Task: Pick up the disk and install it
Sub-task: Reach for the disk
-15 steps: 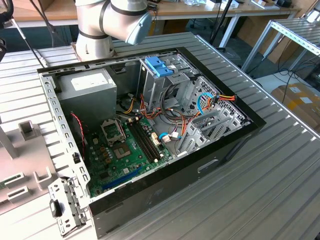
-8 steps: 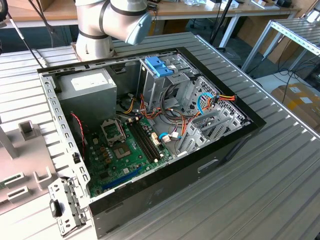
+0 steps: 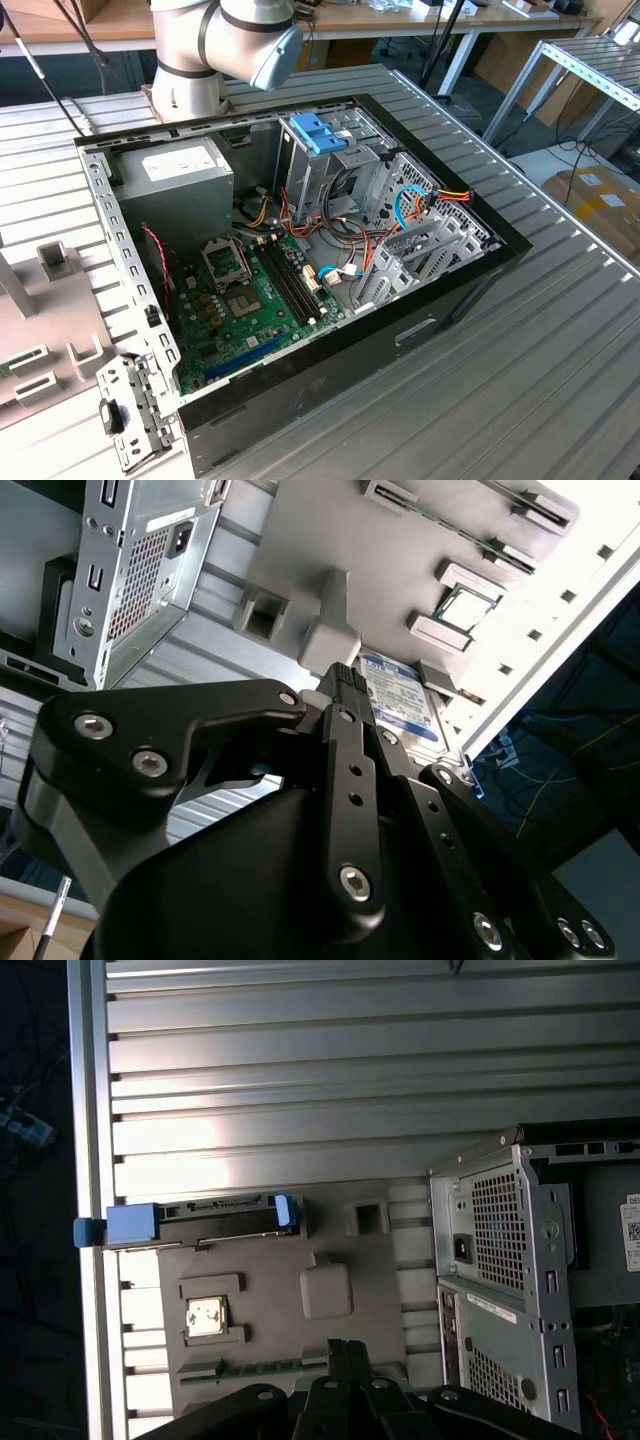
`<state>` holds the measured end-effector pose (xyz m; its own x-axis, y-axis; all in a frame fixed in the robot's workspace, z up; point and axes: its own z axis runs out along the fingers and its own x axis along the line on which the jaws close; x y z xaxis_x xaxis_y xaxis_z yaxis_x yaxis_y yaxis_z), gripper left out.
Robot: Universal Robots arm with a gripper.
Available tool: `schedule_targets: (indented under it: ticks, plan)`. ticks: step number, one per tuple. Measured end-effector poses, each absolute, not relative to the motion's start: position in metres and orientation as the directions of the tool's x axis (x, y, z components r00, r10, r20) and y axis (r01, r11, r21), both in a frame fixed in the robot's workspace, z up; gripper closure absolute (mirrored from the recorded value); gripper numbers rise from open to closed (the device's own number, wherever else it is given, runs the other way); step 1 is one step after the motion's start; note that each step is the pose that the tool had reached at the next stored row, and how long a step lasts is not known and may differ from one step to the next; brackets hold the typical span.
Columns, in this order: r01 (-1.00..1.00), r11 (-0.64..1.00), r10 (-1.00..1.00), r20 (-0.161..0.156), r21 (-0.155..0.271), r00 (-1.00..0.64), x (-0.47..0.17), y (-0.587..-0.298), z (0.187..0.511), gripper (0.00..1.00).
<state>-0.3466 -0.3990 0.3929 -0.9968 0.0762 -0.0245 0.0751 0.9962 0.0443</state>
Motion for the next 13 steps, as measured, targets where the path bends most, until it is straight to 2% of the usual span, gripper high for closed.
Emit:
schedule_targets:
  ticks: [13]
  plan:
    - [0.075,0.996,0.076,-0.024,0.044,-0.997,-0.3563,-0.3990,0.3928,0.89]
